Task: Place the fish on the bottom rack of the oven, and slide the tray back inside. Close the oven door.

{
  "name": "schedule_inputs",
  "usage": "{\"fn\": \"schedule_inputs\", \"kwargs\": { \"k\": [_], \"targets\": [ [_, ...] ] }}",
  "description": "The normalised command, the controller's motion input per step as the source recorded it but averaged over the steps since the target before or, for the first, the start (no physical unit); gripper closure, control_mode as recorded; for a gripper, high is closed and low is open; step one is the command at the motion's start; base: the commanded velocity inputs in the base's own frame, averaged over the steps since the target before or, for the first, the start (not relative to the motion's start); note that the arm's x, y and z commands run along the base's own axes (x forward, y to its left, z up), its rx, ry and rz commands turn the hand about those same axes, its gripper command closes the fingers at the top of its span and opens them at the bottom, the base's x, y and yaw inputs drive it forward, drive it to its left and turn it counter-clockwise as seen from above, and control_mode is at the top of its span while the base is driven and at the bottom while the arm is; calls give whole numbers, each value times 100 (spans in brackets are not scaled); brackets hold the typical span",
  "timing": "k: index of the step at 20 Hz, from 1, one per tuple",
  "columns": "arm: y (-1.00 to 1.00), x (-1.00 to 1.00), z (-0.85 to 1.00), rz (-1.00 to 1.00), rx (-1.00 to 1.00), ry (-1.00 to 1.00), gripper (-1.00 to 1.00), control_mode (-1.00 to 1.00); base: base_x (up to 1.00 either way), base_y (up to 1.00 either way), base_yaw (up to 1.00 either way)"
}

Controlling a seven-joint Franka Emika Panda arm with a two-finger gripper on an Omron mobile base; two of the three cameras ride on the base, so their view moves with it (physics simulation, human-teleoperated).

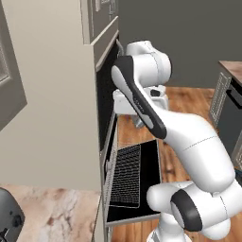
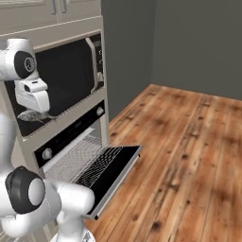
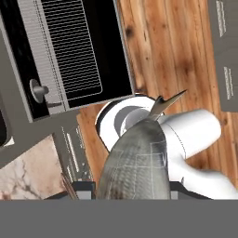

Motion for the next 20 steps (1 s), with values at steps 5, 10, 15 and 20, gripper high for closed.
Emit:
{"fn": "schedule_inputs", "kwargs": {
  "k": [5, 10, 15, 20],
  "targets": [
    [-4, 0, -3, -6, 3, 0, 100, -100, 2, 0, -10],
    [-57, 17, -29, -6, 12, 0, 100, -100, 0, 0, 0],
    [-93, 55, -69, 11, 17, 0, 100, -100, 0, 0, 0],
    [-32, 67, -86, 19, 8, 0, 100, -100, 0, 0, 0]
  ]
}}
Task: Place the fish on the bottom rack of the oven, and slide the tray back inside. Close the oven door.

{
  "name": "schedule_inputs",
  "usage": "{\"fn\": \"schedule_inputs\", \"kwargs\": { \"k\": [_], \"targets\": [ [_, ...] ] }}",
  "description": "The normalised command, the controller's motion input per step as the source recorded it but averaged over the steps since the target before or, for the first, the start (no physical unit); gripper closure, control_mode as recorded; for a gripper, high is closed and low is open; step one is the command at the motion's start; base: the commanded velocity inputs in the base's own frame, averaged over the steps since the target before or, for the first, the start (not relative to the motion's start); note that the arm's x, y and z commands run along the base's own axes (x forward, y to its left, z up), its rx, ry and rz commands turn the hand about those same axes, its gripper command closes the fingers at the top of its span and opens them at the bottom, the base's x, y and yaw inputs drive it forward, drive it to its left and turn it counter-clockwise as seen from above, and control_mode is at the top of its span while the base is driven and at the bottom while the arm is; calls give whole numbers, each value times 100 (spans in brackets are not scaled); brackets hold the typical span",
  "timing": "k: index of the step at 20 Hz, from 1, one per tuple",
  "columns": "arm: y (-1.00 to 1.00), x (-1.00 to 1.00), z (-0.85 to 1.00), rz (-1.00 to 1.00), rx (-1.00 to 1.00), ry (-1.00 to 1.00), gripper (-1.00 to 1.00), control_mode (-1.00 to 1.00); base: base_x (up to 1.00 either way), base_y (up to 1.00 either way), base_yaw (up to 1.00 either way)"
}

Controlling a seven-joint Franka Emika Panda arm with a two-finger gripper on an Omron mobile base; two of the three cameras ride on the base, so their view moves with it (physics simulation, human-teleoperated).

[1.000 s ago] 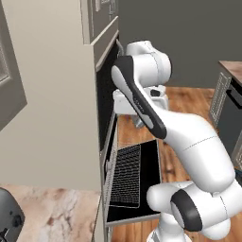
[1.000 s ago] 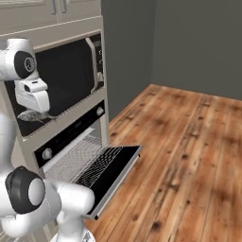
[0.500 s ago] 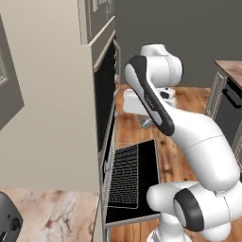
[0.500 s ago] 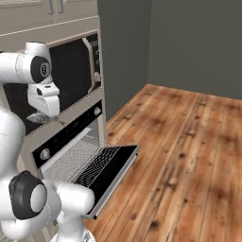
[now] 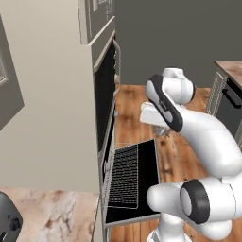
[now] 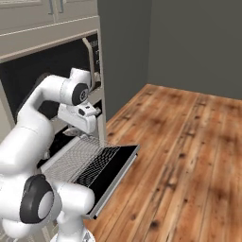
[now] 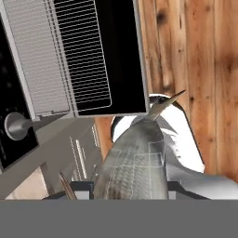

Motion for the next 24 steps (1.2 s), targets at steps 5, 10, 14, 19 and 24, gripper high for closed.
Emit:
{"fn": "schedule_inputs", "kwargs": {
  "k": [5, 10, 14, 19, 24],
  "targets": [
    [15, 91, -78, 19, 2, 0, 100, -100, 0, 0, 0],
    [10, 87, -94, 19, 3, 2, 100, -100, 0, 0, 0],
    [0, 50, -100, 18, 7, 1, 100, -100, 0, 0, 0],
    [0, 22, -98, 13, 17, 0, 100, -100, 0, 0, 0],
    [10, 29, -71, 3, 27, 0, 100, -100, 0, 0, 0]
  ]
}}
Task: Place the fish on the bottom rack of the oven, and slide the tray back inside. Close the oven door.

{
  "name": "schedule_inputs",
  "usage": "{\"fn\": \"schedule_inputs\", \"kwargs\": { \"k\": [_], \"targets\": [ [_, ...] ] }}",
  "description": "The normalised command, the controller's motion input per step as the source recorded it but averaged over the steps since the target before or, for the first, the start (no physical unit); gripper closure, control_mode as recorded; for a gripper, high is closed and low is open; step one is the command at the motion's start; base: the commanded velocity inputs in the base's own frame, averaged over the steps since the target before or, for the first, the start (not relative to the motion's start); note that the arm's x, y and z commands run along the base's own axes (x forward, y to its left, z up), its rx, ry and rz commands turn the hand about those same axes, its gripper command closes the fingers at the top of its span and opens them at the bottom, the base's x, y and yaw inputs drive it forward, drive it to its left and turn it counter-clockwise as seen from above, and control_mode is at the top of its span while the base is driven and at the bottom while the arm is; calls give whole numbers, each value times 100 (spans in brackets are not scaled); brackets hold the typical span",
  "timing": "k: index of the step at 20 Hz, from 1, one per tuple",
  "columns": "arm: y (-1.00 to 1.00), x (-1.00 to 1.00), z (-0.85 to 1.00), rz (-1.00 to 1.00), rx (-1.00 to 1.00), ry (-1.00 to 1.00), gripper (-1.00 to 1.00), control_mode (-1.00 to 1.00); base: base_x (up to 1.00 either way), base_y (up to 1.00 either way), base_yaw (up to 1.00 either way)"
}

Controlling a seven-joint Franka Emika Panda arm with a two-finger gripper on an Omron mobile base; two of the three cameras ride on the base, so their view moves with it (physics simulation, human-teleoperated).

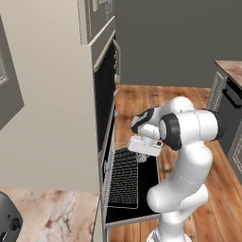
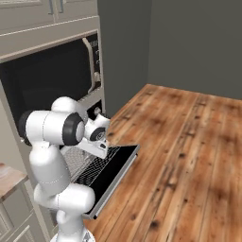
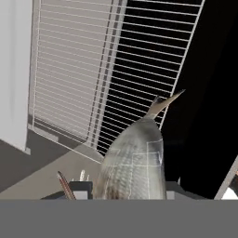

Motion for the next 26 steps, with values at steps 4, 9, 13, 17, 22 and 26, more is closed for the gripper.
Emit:
{"fn": "schedule_inputs", "kwargs": {
  "k": [4, 9, 13, 17, 22, 26],
  "targets": [
    [21, 41, -49, 0, 16, 0, 100, -100, 0, 0, 0],
    [37, 48, -31, -5, 3, -3, 100, -100, 0, 0, 0],
    [26, 45, -41, -3, 2, -12, 100, -100, 0, 0, 0],
    [4, 36, -59, -2, 2, -21, 100, -100, 0, 0, 0],
    [0, 36, -67, -3, 3, -20, 100, -100, 0, 0, 0],
    [6, 44, -46, -5, 5, -13, 100, -100, 0, 0, 0]
  ]
}}
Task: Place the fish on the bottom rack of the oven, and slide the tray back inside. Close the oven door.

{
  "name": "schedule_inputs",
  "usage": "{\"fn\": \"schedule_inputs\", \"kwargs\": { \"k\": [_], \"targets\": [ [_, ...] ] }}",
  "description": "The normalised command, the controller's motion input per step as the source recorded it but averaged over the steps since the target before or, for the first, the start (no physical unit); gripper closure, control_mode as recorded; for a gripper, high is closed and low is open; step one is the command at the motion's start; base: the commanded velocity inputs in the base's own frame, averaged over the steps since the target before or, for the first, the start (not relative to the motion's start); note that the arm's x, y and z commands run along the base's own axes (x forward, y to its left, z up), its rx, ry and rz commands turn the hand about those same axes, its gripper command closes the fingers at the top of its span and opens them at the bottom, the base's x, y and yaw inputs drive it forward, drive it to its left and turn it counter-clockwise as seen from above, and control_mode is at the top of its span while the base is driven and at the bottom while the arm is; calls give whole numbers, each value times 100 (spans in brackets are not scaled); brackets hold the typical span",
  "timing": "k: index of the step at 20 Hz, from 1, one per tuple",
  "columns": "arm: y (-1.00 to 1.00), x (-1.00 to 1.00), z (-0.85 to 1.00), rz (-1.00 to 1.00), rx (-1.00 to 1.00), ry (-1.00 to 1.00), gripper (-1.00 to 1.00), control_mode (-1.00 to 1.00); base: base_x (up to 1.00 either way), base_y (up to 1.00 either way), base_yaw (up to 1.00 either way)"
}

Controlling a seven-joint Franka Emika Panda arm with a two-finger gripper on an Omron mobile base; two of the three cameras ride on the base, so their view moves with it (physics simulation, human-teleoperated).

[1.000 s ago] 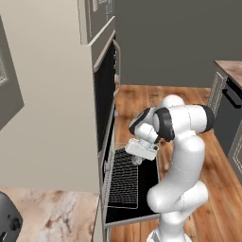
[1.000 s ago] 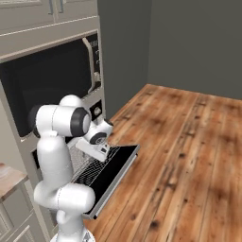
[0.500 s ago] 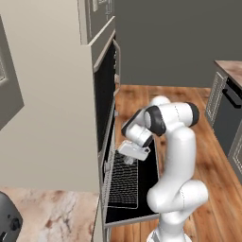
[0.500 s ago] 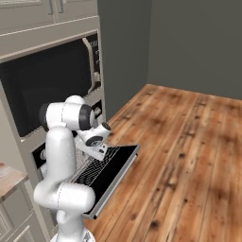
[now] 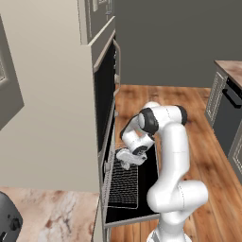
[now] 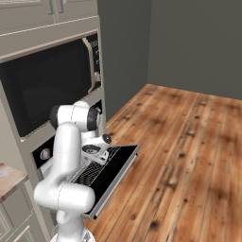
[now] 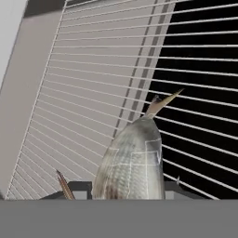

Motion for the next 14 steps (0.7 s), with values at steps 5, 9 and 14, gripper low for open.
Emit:
{"fn": "schedule_inputs", "kwargs": {
  "k": [5, 9, 14],
  "targets": [
    [12, 40, -27, -9, 2, -8, 100, -100, 0, 0, 0],
    [15, 37, -30, -14, 0, -2, 100, -100, 0, 0, 0],
    [20, 43, -25, -14, 0, 0, 100, -100, 0, 0, 0]
  ]
}}
